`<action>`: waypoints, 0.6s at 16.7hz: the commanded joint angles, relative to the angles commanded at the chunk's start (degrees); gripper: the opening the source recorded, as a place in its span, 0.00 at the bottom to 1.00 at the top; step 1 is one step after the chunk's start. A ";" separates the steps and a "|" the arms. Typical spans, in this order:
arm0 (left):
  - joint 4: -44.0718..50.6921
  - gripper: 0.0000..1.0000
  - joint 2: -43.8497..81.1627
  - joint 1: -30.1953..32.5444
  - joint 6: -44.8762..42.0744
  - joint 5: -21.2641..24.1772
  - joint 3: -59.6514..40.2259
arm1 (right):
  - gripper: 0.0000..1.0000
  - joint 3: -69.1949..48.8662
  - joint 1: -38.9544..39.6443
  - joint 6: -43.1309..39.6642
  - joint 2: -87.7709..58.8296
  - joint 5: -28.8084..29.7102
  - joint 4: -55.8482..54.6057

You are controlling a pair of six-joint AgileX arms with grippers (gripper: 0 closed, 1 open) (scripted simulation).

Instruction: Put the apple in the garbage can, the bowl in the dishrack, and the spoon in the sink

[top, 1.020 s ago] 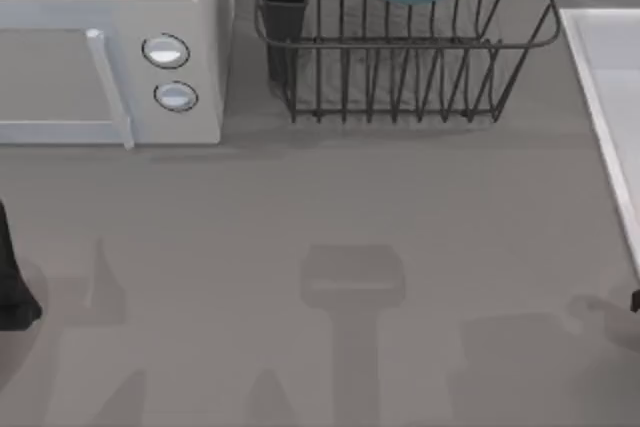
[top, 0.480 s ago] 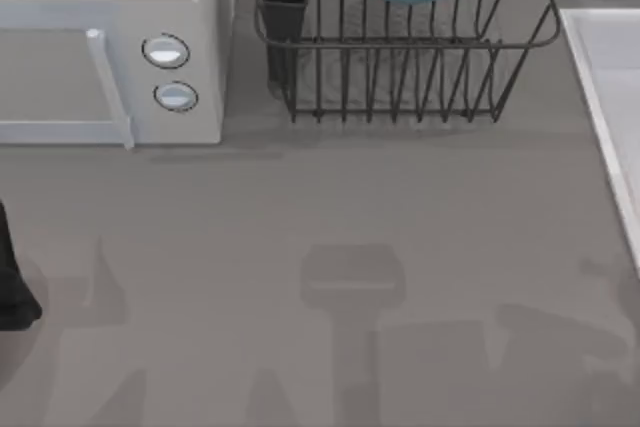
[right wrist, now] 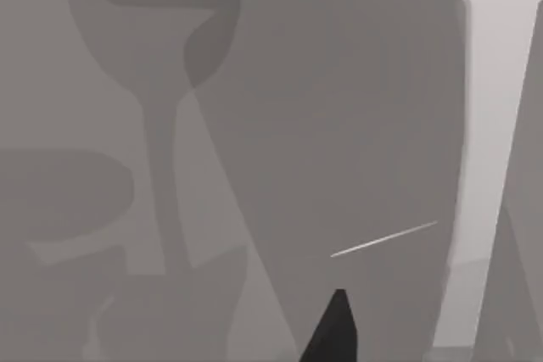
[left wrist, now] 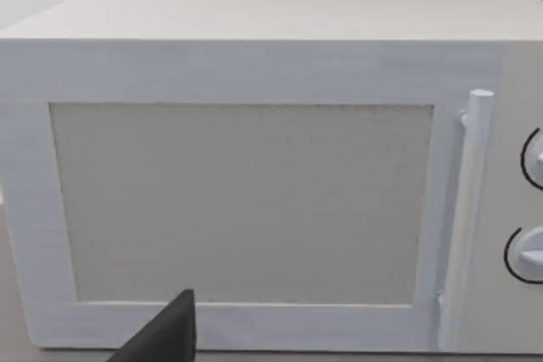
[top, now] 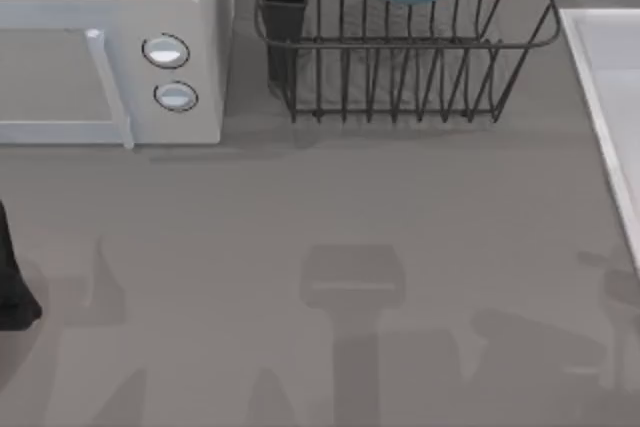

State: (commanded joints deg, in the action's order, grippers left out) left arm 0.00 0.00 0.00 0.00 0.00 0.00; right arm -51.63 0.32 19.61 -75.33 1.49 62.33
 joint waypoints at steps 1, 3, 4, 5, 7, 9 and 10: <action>0.00 1.00 0.00 0.00 0.00 0.00 0.00 | 0.00 -0.58 -0.06 -0.02 -0.49 0.00 0.24; 0.00 1.00 0.00 0.00 0.00 0.00 0.00 | 0.00 -3.58 -0.34 -0.17 -3.16 -0.01 1.51; 0.00 1.00 0.00 0.00 0.00 0.00 0.00 | 0.00 -5.99 -0.56 -0.29 -5.34 -0.01 2.52; 0.00 1.00 0.00 0.00 0.00 0.00 0.00 | 0.00 -9.01 -0.83 -0.44 -8.04 -0.01 3.75; 0.00 1.00 0.00 0.00 0.00 0.00 0.00 | 0.00 -16.85 -1.46 -0.88 -14.67 0.00 6.73; 0.00 1.00 0.00 0.00 0.00 0.00 0.00 | 0.00 -27.05 -2.23 -1.44 -22.48 0.03 10.26; 0.00 1.00 0.00 0.00 0.00 0.00 0.00 | 0.00 -32.96 -2.65 -1.77 -26.70 0.04 12.19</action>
State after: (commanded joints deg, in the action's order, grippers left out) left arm 0.00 0.00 0.00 0.00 0.00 0.00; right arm -84.58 -2.33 17.84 -102.03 1.53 74.52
